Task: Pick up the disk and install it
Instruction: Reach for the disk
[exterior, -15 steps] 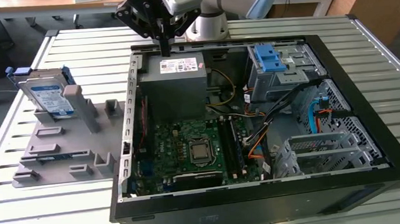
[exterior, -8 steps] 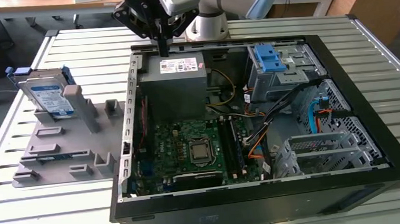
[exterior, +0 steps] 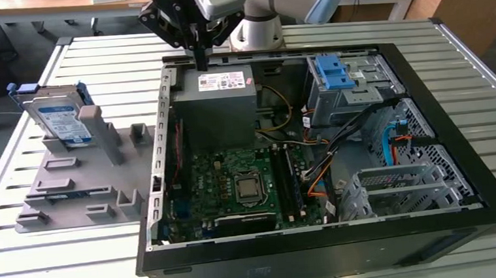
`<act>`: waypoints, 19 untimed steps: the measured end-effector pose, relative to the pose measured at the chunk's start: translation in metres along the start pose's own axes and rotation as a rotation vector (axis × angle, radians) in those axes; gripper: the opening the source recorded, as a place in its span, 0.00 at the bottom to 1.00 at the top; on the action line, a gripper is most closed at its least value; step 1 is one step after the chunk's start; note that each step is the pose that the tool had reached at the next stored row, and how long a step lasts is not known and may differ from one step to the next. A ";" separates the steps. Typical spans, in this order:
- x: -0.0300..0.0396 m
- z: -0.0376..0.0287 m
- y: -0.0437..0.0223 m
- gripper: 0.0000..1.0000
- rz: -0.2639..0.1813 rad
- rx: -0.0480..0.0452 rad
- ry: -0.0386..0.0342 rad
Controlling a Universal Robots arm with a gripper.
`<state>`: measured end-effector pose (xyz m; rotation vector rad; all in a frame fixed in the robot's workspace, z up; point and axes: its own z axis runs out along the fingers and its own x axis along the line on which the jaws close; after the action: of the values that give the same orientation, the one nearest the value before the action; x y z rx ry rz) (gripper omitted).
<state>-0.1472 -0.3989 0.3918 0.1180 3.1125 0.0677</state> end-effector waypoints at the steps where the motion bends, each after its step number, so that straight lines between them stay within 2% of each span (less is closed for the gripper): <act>1: 0.0001 0.0000 0.0000 0.11 0.000 0.0000 0.0000; 19: 0.0062 0.0011 -0.0005 0.11 0.000 0.0000 0.0000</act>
<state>-0.1534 -0.3989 0.3906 0.1181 3.1125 0.0677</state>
